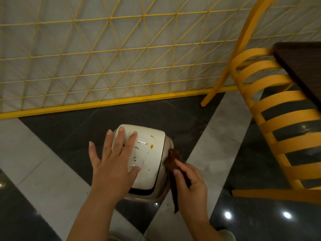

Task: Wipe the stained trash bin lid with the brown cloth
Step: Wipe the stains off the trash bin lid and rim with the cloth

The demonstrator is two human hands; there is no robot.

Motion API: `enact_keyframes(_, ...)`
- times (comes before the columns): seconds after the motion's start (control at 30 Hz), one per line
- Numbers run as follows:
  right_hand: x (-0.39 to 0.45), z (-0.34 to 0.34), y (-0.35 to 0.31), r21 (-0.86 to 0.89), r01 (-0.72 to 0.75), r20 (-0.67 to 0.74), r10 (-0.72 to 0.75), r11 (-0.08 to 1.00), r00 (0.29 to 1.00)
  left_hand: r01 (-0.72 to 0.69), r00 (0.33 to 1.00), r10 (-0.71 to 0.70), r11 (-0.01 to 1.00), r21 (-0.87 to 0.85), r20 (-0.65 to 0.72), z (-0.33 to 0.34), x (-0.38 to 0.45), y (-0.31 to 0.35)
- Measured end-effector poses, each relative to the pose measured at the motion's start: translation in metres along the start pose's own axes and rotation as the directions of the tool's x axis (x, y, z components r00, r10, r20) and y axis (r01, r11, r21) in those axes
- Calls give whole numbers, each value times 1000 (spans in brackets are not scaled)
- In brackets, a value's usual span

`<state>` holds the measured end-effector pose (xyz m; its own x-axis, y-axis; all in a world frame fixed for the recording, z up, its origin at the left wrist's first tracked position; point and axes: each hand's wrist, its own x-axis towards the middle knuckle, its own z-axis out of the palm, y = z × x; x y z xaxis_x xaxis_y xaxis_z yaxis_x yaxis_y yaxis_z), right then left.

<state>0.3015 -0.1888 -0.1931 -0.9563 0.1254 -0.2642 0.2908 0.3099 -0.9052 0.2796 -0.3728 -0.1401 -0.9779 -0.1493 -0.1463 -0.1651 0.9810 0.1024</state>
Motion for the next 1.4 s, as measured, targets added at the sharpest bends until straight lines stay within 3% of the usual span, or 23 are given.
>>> enact_keyframes(0.2, -2, 7, 5, -54, -47, 53, 50, 997, 997, -137, 989, 139, 990, -39, 41, -1, 1, 27)
enact_keyframes(0.3, -10, 6, 22, -136, -69, 76, 80, 988, 994, -132, 984, 131, 991, 2, 124, 4, 1, 31)
enact_keyframes(0.43, -1, 8, 25, -172, -82, 68, 95, 982, 993, -111, 987, 107, 993, 28, 123, 5, 2, 32)
enact_keyframes(0.63, 57, 15, 8, -336, 5, 61, 16, 942, 998, -81, 990, 80, 997, 7, 113, 6, 2, 35)
enact_keyframes(0.8, 7, 6, 36, -313, 54, 111, -20, 948, 994, -72, 988, 70, 997, 10, 137, 8, 3, 34)
enact_keyframes(0.9, -11, 5, 48, -426, 159, 147, -106, 891, 984, -73, 987, 69, 997, 21, 147, 8, 3, 34)
enact_keyframes(1.2, 45, 10, 19, -506, 154, 112, -112, 849, 987, -36, 992, 33, 999, 24, 119, 9, 4, 36)
enact_keyframes(1.4, -4, -6, 46, -522, 316, 257, -207, 792, 944, -35, 991, 33, 999, 16, 133, 10, 5, 35)
